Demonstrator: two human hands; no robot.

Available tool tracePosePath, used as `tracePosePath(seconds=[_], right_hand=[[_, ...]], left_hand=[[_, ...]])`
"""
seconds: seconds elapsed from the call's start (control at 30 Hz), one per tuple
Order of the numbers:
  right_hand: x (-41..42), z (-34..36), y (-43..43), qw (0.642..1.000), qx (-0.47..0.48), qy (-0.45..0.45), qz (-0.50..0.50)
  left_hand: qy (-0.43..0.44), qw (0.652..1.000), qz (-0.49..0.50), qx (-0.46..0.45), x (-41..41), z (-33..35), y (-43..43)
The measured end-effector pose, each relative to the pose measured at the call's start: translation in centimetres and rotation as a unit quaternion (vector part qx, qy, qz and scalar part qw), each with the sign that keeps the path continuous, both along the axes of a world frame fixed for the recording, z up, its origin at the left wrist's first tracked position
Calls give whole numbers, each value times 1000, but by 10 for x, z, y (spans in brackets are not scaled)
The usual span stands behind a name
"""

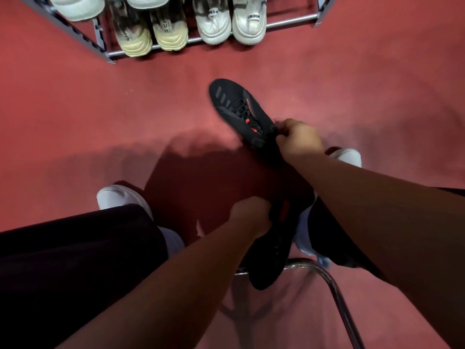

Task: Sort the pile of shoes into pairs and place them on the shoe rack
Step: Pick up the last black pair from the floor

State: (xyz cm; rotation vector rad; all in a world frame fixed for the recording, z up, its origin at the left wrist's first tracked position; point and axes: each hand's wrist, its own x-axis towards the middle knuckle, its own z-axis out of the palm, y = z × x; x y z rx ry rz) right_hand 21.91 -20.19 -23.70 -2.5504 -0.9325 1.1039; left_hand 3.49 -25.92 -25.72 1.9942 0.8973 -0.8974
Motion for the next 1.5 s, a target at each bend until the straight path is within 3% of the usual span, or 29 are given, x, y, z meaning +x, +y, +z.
tracePosePath(seconds=[0.23,0.4,0.47,0.53,0.6,0.7,0.77,0.9,0.97,1.07,1.17,1.27,1.5], right_hand=[[18,11,23,998,32,-39,-31],[19,3,25,998,-15,-42,-39],[15,-3,26,997,-56,-42,-18],[9,-7,26,997,-72,-37,6],[1,-11,26,995,-79,-41,46],[-12,-17,22,982,-108,-80,129],[-18,-23,20,975,-124,-98,157],[-22,-33,19,970,-114,-131,170],[-21,-34,22,969,-115,-135,171],[-20,-35,28,968,-122,-133,174],[-20,-34,34,968,-136,-124,171],[-20,-33,38,969,-144,-121,159],[-18,-39,33,970,-138,-115,166]], left_hand=[[-1,974,215,72,-19,1,81],[90,896,431,54,-68,-3,150],[119,896,411,121,-79,-3,158],[127,891,361,245,-87,5,160],[66,904,268,328,-92,0,162],[-18,947,43,318,-91,-12,168],[-54,950,-66,302,-79,-10,167],[-88,943,-152,284,-70,-12,161],[-86,935,-158,307,-76,-16,161],[-8,941,-125,315,-87,-11,163],[78,970,-1,232,-103,-11,162],[138,964,132,183,-111,-9,148],[148,938,262,169,-97,-10,113]])
